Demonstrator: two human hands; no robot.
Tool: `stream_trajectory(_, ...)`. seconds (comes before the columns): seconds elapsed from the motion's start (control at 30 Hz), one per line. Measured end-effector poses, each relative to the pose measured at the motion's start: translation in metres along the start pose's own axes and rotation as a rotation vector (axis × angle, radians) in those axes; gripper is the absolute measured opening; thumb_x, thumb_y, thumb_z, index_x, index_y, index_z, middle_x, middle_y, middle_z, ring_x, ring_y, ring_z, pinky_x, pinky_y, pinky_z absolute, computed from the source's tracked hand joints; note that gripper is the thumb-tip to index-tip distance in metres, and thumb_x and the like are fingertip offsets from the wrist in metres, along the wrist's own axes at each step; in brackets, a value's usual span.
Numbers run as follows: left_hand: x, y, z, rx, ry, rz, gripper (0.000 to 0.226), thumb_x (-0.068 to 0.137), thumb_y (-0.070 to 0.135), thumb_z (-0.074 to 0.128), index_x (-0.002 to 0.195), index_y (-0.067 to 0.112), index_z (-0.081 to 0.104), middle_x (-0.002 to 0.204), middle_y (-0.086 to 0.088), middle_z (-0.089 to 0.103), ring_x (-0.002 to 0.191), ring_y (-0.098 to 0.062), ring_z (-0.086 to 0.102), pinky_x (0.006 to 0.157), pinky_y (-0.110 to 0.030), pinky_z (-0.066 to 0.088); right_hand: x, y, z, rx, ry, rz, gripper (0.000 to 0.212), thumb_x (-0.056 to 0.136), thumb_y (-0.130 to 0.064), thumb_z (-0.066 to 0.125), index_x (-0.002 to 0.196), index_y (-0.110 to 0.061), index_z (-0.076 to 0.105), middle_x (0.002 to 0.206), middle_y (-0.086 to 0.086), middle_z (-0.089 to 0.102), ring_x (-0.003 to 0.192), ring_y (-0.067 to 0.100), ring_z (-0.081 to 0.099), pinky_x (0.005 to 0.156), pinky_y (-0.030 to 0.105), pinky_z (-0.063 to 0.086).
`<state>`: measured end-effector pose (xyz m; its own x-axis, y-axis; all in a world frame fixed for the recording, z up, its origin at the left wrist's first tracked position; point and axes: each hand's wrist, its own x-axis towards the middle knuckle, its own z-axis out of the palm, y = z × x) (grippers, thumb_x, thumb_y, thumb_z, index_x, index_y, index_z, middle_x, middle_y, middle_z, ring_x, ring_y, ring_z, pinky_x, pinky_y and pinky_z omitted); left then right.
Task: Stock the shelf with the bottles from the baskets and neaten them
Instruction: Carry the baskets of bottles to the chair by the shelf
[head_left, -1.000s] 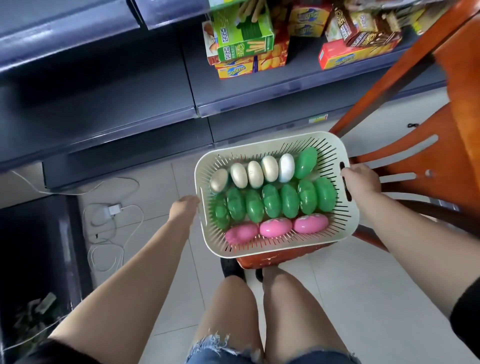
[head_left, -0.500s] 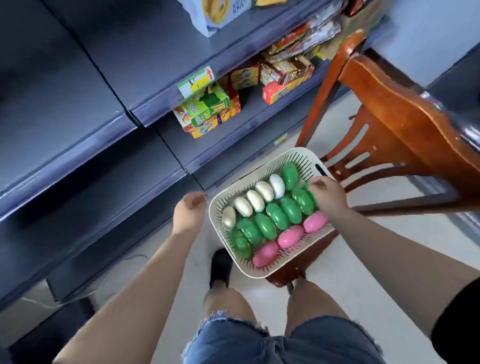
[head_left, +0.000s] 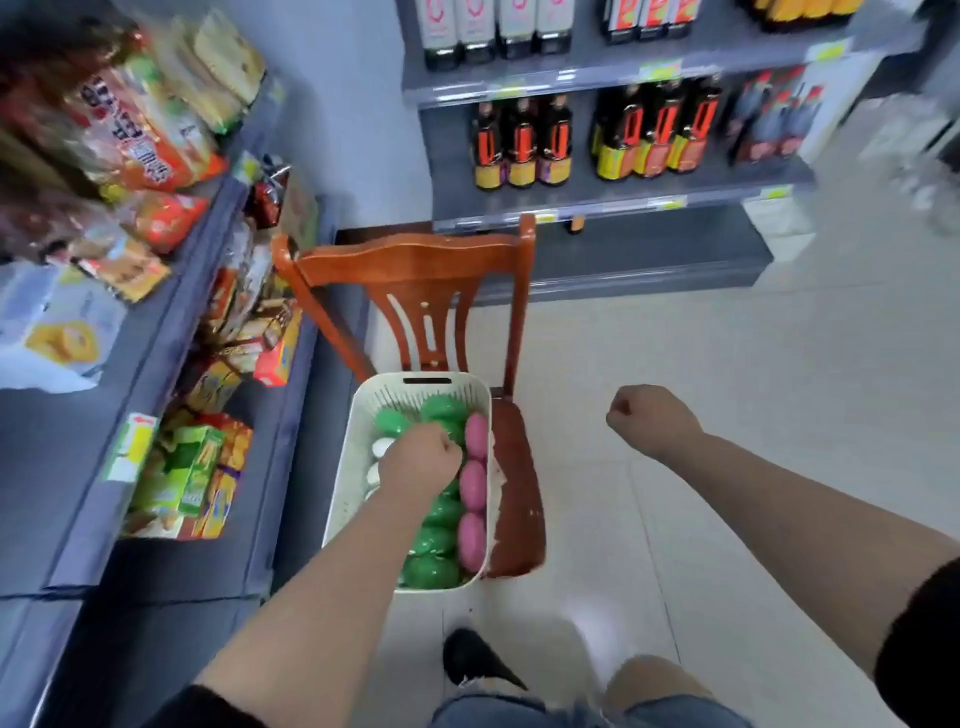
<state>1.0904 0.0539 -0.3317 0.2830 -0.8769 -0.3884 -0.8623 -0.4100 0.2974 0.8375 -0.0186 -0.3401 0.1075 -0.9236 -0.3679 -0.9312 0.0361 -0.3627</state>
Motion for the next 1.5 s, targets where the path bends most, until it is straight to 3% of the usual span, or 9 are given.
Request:
stream_trajectory(0.1,-0.002,0.088,0.011,0.166,0.0,0.238,0.026,0.091,0.026,0.044,0.101,0.011,0.063,0.106,-0.009,0.064,0.102,-0.029,0.059,0.08,-0.03,0.044,-0.031,0.064,-0.034,-0.124,0.082,0.065,0.023,0.089,-0.025,0.046,0.102,-0.013,0.061,0.11,0.005,0.06,0.101,0.025,0.056,0.075,0.028,0.042)
stream_trajectory(0.27,-0.042,0.243,0.059,0.35,-0.017,0.525,0.029,0.089,0.023,0.045,0.111,0.011,0.059,0.118,-0.01,0.059,0.11,-0.03,0.054,0.085,-0.033,0.044,-0.095,0.181,-0.083,-0.285,0.159,0.166,0.027,0.09,-0.023,0.042,0.108,-0.009,0.058,0.113,0.008,0.055,0.104,0.027,0.054,0.072,0.027,0.038)
stream_trajectory(0.37,-0.075,0.327,0.095,0.422,-0.022,0.695,0.028,0.09,0.022,0.045,0.112,0.011,0.059,0.119,-0.009,0.059,0.111,-0.028,0.053,0.083,-0.032,0.044,-0.134,0.251,-0.107,-0.325,0.19,0.231,0.026,0.089,-0.023,0.044,0.107,-0.01,0.058,0.116,0.008,0.056,0.107,0.027,0.054,0.078,0.029,0.041)
stream_trajectory(0.47,-0.104,0.403,0.126,0.462,-0.02,0.834,0.028,0.089,0.021,0.045,0.111,0.012,0.059,0.119,-0.008,0.059,0.11,-0.027,0.054,0.08,-0.03,0.043,-0.17,0.314,-0.129,-0.35,0.22,0.326,0.026,0.089,-0.022,0.043,0.108,-0.01,0.057,0.117,0.008,0.056,0.111,0.026,0.053,0.083,0.028,0.041)
stream_trajectory(0.73,-0.156,0.572,0.193,0.614,-0.048,1.155,0.03,0.09,0.02,0.044,0.115,0.011,0.058,0.12,-0.01,0.058,0.112,-0.029,0.053,0.083,-0.03,0.044,-0.23,0.453,-0.169,-0.269,0.256,0.586,0.023,0.089,-0.019,0.044,0.103,-0.007,0.056,0.115,0.01,0.056,0.108,0.029,0.054,0.073,0.029,0.036)
stream_trajectory(1.07,-0.145,0.793,0.267,0.677,-0.067,1.398,0.031,0.089,0.024,0.047,0.113,0.013,0.063,0.118,-0.009,0.062,0.113,-0.028,0.054,0.084,-0.03,0.045,-0.214,0.61,-0.245,-0.125,0.318,0.887,0.019,0.09,-0.017,0.042,0.102,-0.009,0.054,0.113,0.008,0.055,0.104,0.028,0.052,0.069,0.03,0.035)
stream_trajectory(1.2,-0.14,0.867,0.296,0.673,-0.129,1.417,0.032,0.088,0.023,0.047,0.114,0.014,0.062,0.119,-0.008,0.062,0.114,-0.027,0.054,0.084,-0.029,0.045,-0.205,0.668,-0.272,-0.093,0.337,0.973,0.013,0.089,-0.016,0.042,0.096,-0.01,0.051,0.111,0.007,0.055,0.101,0.027,0.052,0.067,0.03,0.035)
stream_trajectory(1.5,-0.154,1.029,0.371,0.681,-0.158,1.452,0.027,0.087,0.021,0.046,0.108,0.015,0.063,0.114,-0.007,0.062,0.109,-0.027,0.055,0.08,-0.028,0.045,-0.195,0.83,-0.33,-0.09,0.344,1.028,0.022,0.09,-0.021,0.043,0.104,-0.009,0.055,0.111,0.007,0.056,0.104,0.026,0.053,0.068,0.03,0.036)
